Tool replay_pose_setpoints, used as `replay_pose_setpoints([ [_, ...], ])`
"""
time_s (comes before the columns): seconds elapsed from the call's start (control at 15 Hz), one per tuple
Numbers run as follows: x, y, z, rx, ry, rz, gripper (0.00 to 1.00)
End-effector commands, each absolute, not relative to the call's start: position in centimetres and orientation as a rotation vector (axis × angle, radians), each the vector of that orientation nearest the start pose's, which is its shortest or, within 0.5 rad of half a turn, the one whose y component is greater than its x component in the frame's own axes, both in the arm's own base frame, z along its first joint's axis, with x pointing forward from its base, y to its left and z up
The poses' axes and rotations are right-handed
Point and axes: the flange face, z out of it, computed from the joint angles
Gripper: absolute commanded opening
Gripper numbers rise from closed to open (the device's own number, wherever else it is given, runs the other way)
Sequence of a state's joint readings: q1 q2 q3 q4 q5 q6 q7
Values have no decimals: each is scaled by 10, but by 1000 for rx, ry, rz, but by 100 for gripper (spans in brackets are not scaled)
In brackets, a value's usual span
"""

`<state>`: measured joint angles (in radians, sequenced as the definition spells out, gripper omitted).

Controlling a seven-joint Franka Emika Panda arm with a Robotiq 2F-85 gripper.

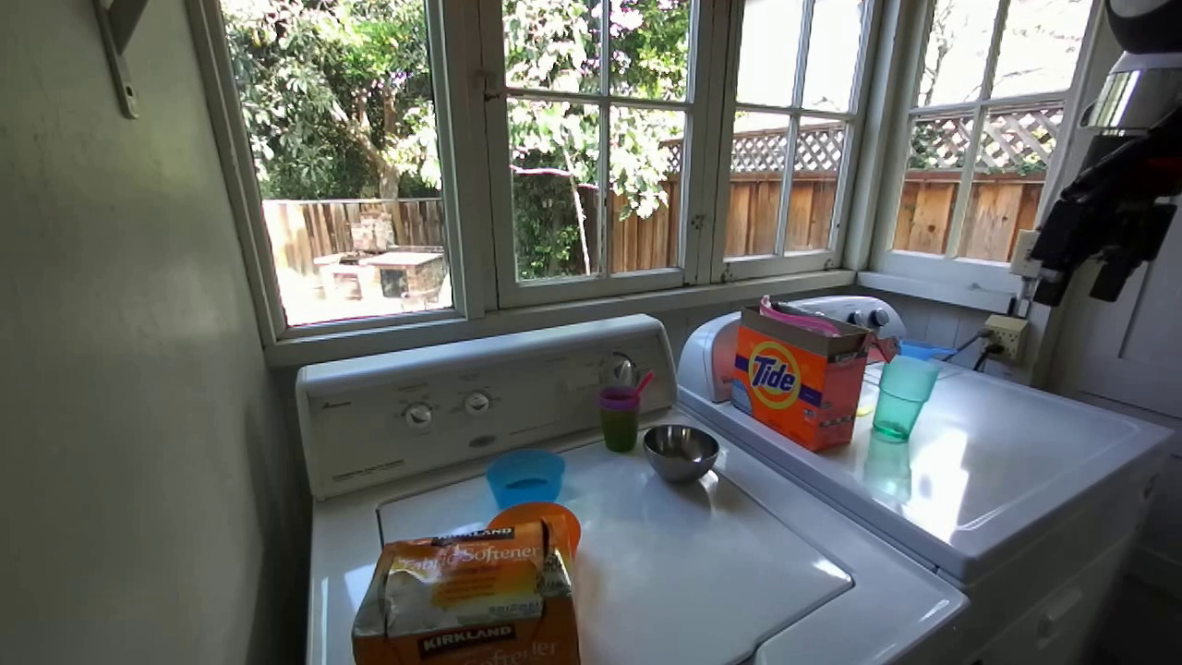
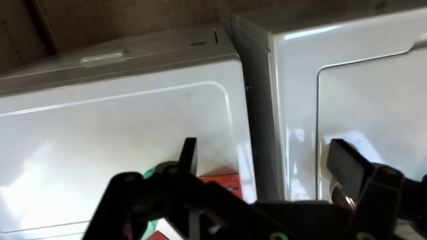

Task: Move the blue cup on the washing machine

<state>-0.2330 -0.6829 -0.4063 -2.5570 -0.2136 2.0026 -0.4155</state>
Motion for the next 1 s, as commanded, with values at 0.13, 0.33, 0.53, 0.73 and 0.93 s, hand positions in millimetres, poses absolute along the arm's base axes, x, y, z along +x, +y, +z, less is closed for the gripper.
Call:
replay_pose_setpoints([
  [0.13,328,-249,504,-3265,238,-271,100],
  [0.33,348,-244,516,-3330,300,-323,100],
  [0.53,360,-248,520,-3397,192,-189,100],
  [0.73,357,-241,520,-3358,201,-270,100],
  [0.93,357,-241,520,-3358,201,-272,100],
])
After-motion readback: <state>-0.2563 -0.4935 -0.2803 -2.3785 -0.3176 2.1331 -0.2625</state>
